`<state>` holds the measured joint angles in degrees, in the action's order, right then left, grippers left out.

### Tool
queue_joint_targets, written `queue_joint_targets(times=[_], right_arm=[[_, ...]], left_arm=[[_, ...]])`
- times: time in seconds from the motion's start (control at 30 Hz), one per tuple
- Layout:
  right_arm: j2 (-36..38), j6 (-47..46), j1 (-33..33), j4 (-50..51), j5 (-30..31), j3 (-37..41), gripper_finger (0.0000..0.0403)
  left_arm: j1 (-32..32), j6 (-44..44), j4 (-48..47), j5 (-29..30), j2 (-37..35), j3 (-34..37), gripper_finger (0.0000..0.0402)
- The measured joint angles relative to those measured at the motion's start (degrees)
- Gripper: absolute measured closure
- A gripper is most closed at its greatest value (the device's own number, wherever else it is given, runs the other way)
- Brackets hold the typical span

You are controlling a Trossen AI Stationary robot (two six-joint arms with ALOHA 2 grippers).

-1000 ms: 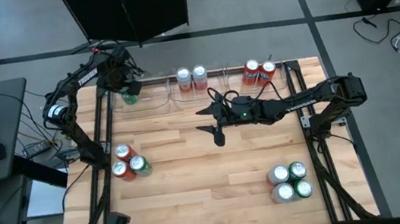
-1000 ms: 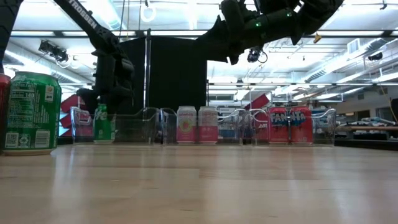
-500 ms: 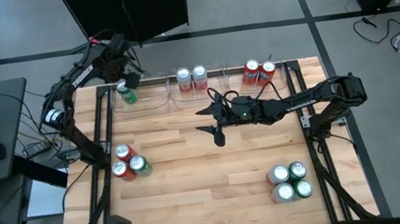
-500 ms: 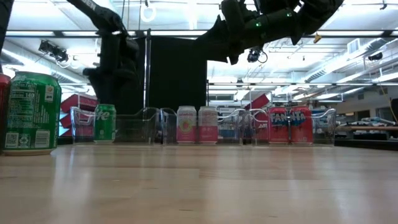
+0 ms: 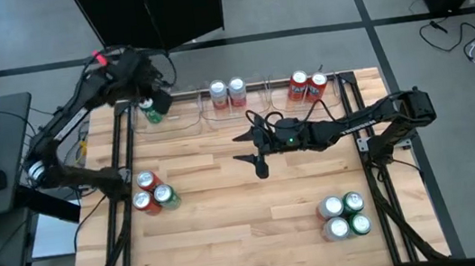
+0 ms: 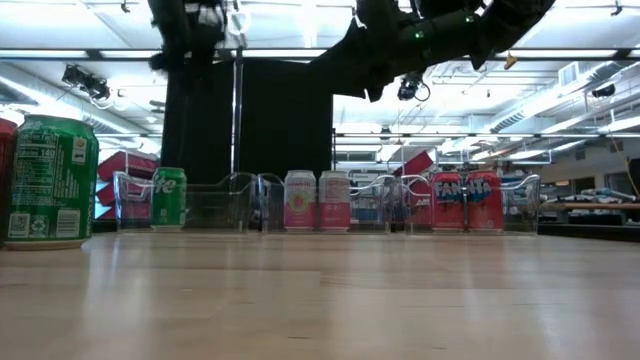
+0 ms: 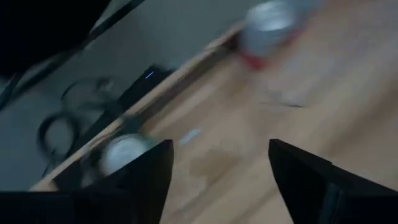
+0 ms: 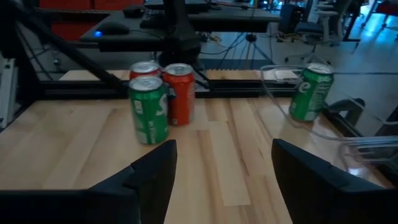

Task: Sort soda cans
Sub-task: Put the green soda can in the top left transparent bin

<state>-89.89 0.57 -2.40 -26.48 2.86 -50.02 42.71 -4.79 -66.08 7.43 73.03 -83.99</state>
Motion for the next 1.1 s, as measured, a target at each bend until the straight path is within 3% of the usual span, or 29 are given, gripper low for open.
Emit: queue_joint_targets(times=[0.43, 0.57, 0.67, 0.8, 0.97, 1.1], right_arm=[[0.0, -0.5, 3.1, -12.5, 0.0, 8.8, 0.0206], [0.0, -1.7, 3.3, -12.9, 0.0, 9.7, 0.0215], [0.0, -2.4, 3.7, -12.8, 0.0, 10.0, 0.0215], [0.0, -2.4, 4.3, -12.8, 0.0, 10.3, 0.0214], [0.0, -2.4, 4.9, -12.9, 0.0, 10.3, 0.0214], [0.0, -2.4, 5.1, -12.7, 0.0, 10.3, 0.0215]], left_arm=[[-30.3, -0.2, 0.4, -0.7, -9.1, 3.4, 0.0235], [-34.1, -8.1, 1.9, -1.6, -8.1, 5.1, 0.024], [-35.0, -11.6, 4.9, -6.5, -6.1, 6.0, 0.0241], [-38.0, -4.0, 3.5, -13.2, -2.8, 6.6, 0.0241], [-43.9, 1.1, 1.2, -12.6, 0.3, 6.6, 0.0241], [-48.9, -0.3, -1.9, -11.7, 0.9, 6.6, 0.0241]])
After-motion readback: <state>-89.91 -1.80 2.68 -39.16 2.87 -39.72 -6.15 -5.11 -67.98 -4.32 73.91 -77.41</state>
